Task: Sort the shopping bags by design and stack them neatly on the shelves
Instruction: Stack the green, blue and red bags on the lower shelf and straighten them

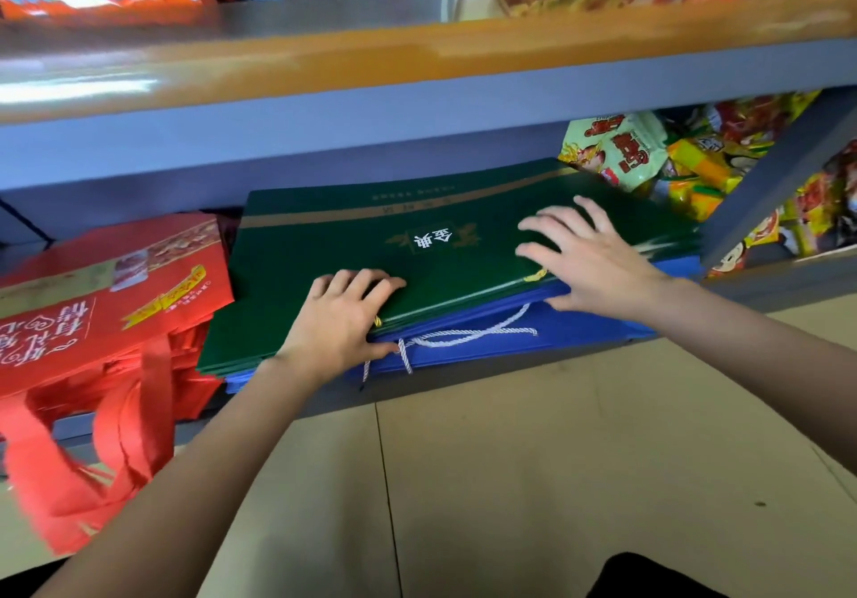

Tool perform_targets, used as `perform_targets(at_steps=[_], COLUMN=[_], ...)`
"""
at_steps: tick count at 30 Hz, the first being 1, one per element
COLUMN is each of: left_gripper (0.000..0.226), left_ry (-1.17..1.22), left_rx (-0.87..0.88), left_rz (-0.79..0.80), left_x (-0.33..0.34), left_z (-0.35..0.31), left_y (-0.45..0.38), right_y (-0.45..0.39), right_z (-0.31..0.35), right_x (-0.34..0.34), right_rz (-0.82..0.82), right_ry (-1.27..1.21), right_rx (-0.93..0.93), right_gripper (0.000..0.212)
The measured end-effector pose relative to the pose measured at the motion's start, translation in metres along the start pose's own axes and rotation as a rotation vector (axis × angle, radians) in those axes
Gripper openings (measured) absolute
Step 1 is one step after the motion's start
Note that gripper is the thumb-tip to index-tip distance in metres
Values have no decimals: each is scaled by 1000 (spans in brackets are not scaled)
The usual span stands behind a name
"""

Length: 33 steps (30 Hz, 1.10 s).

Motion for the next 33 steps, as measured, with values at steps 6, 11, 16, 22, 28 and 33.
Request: perform_targets(at_steps=[6,11,16,22,28,33], left_gripper=[61,46,45,43,61,74], left_ry=[8,-97,-117,-118,-61,6], left_rx=[-74,-4,55,62,-82,-159], left_rz=[-42,-200,-225,-259,-145,-9], left_x=[-38,-41,-26,-24,-24,-30], left_z=[18,21,11,14,5,3], left_y=[-34,-39,-23,-22,-21,-27], right_y=[-16,-10,-3,-3,-18,-27], right_z=[-26,-15,2,-2,-1,-6], right_x=[-23,-21,-1,6,1,-6], right_rz=[-147,-250,-153,-288,-363,-351], right_ry=[-137,-71,-21,115,129,139], right_rx=[231,238,138,75,106,99], right_gripper=[63,73,95,95,91,89])
Point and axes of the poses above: each hand's wrist, its own y-axis away from the middle knuckle, its own x-axis out of the palm, z = x × y, the point moved 2 cm from there along -y, towards the middle knuckle, and after that the axes turned 15 degrees about -z, right-handed, at the moved point
